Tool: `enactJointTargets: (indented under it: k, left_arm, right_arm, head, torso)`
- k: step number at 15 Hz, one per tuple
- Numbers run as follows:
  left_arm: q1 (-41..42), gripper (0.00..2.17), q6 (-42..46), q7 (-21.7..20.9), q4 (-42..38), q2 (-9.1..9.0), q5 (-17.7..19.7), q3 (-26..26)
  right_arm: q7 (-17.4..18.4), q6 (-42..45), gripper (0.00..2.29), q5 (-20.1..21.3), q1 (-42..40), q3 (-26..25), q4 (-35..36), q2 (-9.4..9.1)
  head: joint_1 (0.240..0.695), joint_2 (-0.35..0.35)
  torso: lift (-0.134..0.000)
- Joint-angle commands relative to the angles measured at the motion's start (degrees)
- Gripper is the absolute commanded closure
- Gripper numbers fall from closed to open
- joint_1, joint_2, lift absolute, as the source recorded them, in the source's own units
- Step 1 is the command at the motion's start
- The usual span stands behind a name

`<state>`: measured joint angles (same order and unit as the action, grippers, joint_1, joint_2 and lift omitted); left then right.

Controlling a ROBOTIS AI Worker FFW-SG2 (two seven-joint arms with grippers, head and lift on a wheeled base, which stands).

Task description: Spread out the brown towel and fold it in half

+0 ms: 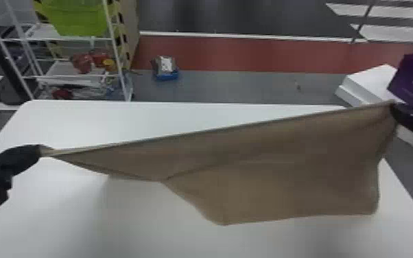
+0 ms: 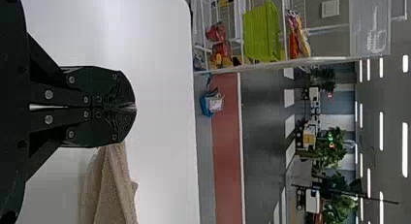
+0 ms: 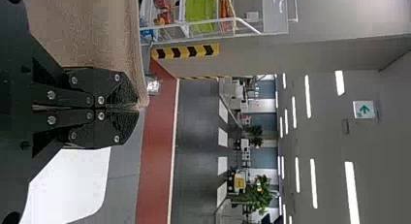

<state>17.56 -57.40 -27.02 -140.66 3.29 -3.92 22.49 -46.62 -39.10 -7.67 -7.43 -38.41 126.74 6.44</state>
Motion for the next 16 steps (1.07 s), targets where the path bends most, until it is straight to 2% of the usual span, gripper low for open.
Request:
enactJointTargets:
  k: [1, 6, 10, 13, 16]
  left_arm:
    - [0.11, 1.73, -3.74, -0.49, -3.13, -0.04, 0.67, 2.56]
    - [3.8, 1.73, -9.71, -1.98, -10.6, -0.21, 1.38, 5.63]
    - [5.56, 1.73, -21.14, -4.44, -17.54, -0.39, 2.87, 10.91]
    - [5.2, 1.73, -22.37, -4.71, -18.25, -0.3, 6.47, 14.77]
    - [2.92, 1.73, -22.37, -4.62, -17.9, -0.3, 6.56, 13.89]
  right_arm:
    - [-0.58, -1.47, 1.54, -3.49, -0.4, -3.69, 1.76, 0.59]
    - [-2.69, -4.99, 1.54, -6.92, -3.3, -6.59, 7.38, 0.15]
    - [-3.3, -4.46, 1.54, -9.47, -8.31, -8.61, 10.81, -2.66]
    - [-3.21, -4.99, 1.54, -8.68, -7.34, -8.96, 10.46, -2.58]
    - [-3.04, -5.69, 1.54, -5.69, -6.28, -3.42, 9.05, -2.4]
  head:
    - [0.695, -0.068]
    - [0.695, -0.068]
    - [0.695, -0.046]
    - [0.695, -0.031]
    - [0.695, -0.027]
  torso:
    - [-0.123]
    - [-0.123]
    - [-0.123]
    - [-0.123]
    - [-0.123]
